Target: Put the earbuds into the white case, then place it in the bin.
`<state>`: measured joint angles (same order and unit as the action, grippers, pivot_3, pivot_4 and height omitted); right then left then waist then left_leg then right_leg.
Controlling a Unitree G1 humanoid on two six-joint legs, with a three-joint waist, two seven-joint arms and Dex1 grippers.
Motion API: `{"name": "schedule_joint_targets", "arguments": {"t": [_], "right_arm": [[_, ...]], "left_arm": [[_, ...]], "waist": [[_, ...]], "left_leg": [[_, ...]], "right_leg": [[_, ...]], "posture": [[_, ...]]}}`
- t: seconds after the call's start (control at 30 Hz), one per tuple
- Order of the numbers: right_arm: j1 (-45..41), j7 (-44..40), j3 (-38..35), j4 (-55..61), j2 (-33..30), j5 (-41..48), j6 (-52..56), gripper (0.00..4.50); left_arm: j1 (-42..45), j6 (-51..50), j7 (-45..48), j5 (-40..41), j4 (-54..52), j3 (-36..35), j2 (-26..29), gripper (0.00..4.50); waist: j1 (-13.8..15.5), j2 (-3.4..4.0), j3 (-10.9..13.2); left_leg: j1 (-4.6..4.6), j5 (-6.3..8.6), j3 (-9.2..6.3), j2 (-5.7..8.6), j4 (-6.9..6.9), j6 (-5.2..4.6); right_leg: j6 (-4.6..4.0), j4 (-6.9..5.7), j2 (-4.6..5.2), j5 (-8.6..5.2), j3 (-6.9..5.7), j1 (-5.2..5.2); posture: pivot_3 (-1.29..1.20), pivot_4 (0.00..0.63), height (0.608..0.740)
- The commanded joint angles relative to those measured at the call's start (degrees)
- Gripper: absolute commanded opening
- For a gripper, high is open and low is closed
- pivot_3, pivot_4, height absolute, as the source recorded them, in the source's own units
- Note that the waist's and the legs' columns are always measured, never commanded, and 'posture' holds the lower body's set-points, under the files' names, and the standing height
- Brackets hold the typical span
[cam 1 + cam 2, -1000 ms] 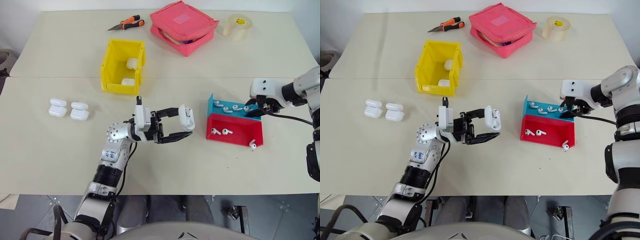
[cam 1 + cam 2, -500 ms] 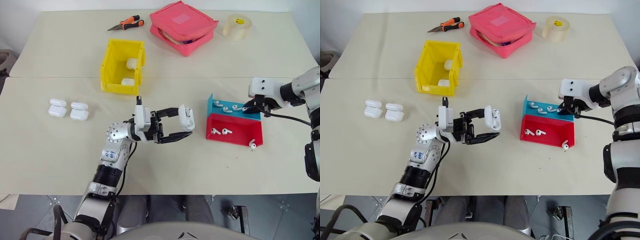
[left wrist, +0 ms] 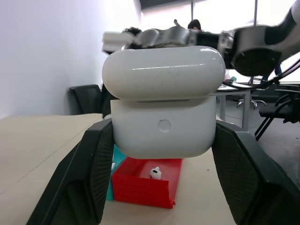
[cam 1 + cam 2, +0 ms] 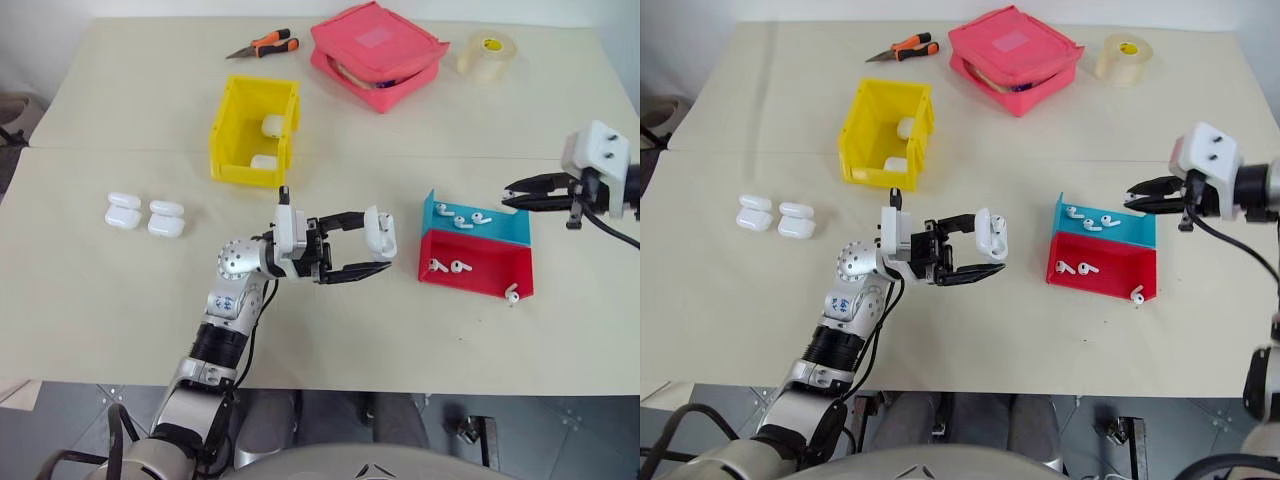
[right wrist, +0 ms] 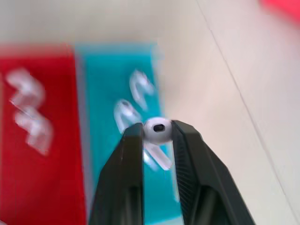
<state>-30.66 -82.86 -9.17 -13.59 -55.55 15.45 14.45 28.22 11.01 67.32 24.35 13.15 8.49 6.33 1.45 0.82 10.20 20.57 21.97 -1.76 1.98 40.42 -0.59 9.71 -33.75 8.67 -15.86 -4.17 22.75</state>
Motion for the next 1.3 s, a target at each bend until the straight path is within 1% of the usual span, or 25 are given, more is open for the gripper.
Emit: {"name": "schedule_joint_targets", "arguments": {"t": [0.03, 0.1, 0.17, 0.33, 0.4, 0.53, 0.6, 0.73, 1.13, 1.3], "right_arm": [[7.54, 6.95, -8.61, 16.32, 3.81, 12.58, 11.9, 0.47], [11.15, 11.88, -11.41, 23.51, 7.7, 19.17, 17.23, 0.47], [13.9, 17.99, -13.85, 29.91, 13.23, 26.32, 20.76, 0.47], [18.37, 30.39, -15.95, 39.45, 23.02, 42.24, 26.95, 0.47], [19.37, 35.16, -15.94, 41.81, 25.42, 48.44, 28.56, 0.47], [22.16, 41.76, -13.95, 45.73, 27.63, 57.33, 30.05, 0.47], [23.76, 42.81, -12.34, 47.22, 27.68, 58.51, 30.05, 0.47], [25.64, 43.4, -9.24, 47.6, 28.26, 57.55, 28.7, 0.47], [30.16, 39.9, -2.92, 43.76, 29.94, 50.78, 24.2, 0.47], [30.38, 39.98, -1.61, 42.42, 30.19, 48.13, 21.91, 0.47]], "left_arm": [[0.85, -0.43, 0.89, 0.95, -0.45, 0.26, -0.48, 2.76], [1.34, -0.67, 1.23, 0.97, 0.02, 0.13, -0.5, 2.76], [1.92, -1.02, 1.53, 0.96, 0.58, 0.08, -0.65, 2.76], [2.78, -2.03, 2.52, 1.03, 1.32, 0.09, -0.87, 2.76], [3.09, -2.18, 2.64, 0.93, 1.49, -0.01, -0.97, 2.76], [3.58, -2.58, 2.69, 0.84, 1.68, -0.09, -1.27, 2.76], [3.66, -2.8, 2.69, 0.85, 1.65, -0.03, -1.43, 2.76], [3.86, -3.0, 2.5, 0.75, 1.73, -0.09, -1.61, 2.76], [4.41, -3.09, 2.34, 0.6, 2.06, -0.34, -1.49, 2.76], [4.46, -2.96, 2.37, 0.64, 2.09, -0.3, -1.56, 2.76]], "waist": [[0.06, 0.0, 0.0], [0.05, 0.0, 0.0], [-0.03, 0.0, 0.0], [0.16, 0.0, 0.0], [0.13, 0.0, 0.0], [0.04, 0.0, 0.0], [-0.01, 0.0, 0.0], [-0.05, 0.0, 0.0], [-0.06, 0.0, 0.0], [-0.07, 0.0, 0.0]], "left_leg": [[0.0, 0.0, -0.01, -0.01, 0.09, 0.0], [0.0, 0.01, -0.03, -0.01, 0.19, 0.02], [-0.02, 0.02, -0.12, -0.02, 0.22, 0.03], [-0.02, 0.03, -0.57, 0.04, 0.23, 0.05], [-0.02, 0.03, -0.64, 0.08, 0.23, 0.04], [-0.02, 0.03, -0.65, 0.08, 0.22, 0.04], [-0.03, 0.03, -0.64, 0.08, 0.2, 0.04], [-0.03, 0.03, -0.61, 0.09, 0.2, 0.02], [-0.04, 0.03, -0.61, 0.11, 0.19, -0.01], [-0.05, 0.03, -0.61, 0.1, 0.19, -0.01]], "right_leg": [[0.0, -0.03, 0.0, 0.0, 0.0, -0.01], [0.0, -0.11, 0.0, 0.0, 0.01, -0.03], [-0.01, -0.13, -0.01, 0.01, 0.06, -0.02], [-0.01, -0.13, 0.0, 0.01, 0.07, -0.03], [-0.01, -0.13, 0.02, 0.01, 0.06, -0.04], [-0.02, -0.13, 0.0, 0.01, 0.05, -0.04], [-0.02, -0.13, -0.01, 0.01, 0.05, -0.04], [-0.02, -0.14, -0.01, 0.01, 0.06, -0.04], [-0.02, -0.13, -0.02, 0.01, 0.06, -0.05], [-0.02, -0.13, -0.02, 0.01, 0.06, -0.06]], "posture": [[0.0, 0.15, 0.74], [0.0, 0.15, 0.74], [0.0, 0.15, 0.74], [0.0, 0.15, 0.74], [0.0, 0.15, 0.74], [0.0, 0.15, 0.74], [0.0, 0.15, 0.74], [0.0, 0.15, 0.74], [0.0, 0.15, 0.74], [0.0, 0.15, 0.74]]}}
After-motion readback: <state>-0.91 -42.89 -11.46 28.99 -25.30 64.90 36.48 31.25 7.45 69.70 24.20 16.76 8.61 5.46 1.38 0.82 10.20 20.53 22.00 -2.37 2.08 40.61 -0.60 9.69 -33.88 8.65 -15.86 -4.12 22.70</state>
